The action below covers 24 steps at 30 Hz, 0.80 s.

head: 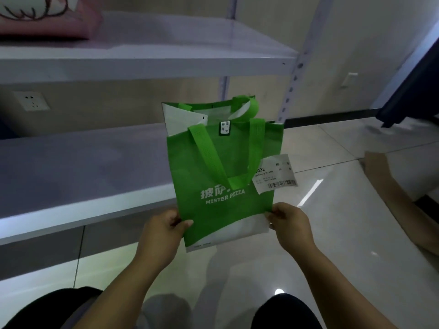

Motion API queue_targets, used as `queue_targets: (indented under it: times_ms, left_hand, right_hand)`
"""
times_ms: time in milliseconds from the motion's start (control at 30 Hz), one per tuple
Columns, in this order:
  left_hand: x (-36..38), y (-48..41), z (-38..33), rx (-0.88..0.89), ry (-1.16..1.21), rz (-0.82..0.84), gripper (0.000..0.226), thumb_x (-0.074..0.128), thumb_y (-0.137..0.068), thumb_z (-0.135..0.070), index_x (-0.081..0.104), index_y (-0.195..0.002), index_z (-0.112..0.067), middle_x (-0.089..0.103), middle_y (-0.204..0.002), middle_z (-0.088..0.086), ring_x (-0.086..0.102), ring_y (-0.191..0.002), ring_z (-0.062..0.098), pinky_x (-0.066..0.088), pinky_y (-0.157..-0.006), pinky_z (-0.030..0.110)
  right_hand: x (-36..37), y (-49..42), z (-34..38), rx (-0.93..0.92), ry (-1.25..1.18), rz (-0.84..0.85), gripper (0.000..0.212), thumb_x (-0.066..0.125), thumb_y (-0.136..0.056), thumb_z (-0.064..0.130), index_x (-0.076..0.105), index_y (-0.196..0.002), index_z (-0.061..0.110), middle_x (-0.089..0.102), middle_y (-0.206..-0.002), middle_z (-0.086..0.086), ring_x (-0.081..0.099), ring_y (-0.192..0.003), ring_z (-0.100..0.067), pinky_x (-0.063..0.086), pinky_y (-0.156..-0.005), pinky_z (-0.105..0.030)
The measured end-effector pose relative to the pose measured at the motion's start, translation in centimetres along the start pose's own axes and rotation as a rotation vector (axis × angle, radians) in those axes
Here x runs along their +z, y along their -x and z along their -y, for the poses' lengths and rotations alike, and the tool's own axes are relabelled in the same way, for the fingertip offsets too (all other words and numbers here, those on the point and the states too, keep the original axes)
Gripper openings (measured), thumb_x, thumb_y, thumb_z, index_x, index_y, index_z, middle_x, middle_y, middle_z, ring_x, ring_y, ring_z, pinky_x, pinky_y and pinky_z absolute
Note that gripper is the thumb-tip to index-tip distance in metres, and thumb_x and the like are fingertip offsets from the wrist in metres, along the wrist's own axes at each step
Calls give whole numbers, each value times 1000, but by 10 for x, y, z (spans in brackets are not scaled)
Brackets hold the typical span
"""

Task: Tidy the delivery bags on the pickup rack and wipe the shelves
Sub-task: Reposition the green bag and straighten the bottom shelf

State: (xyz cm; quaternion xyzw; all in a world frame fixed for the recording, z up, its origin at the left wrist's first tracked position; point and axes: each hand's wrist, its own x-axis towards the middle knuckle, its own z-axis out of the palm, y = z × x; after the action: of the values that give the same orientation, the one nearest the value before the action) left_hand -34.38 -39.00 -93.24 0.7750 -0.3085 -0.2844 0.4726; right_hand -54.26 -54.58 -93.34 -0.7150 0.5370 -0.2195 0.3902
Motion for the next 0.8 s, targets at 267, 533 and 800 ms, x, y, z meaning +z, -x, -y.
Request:
queue_targets:
  times_ms: [267,533,800]
  left_hand:
    - [18,25,-37,154,86,-53,19,66,-79,-26,69,-77,-45,73,-87,-13,68,-88,18,53,-84,47]
    - [-1,32,-108,396,61,-222,7,66,-84,-14,68,-79,-17,71,-76,-1,66,-76,19,49,-63,26]
    - [-56,39,-186,581,103,-257,26,62,-87,-14,66,-77,-38,70,-79,-26,66,-78,-2,55,-76,23]
  right_hand:
    - [-47,18,5,-66,-106,-118,22,58,-90,10,62,-77,27,68,-86,-1,63,-85,-21,56,-80,-41]
    - [-96,13,63,-258,-279,-210,28,57,-89,3,64,-84,29,67,-84,9,64,-85,-13,55,-82,-34]
    - [-131,11,141,-495,-264,-264,21,58,-90,11,67,-90,29,66,-83,15,65,-81,-13,56,-80,-39]
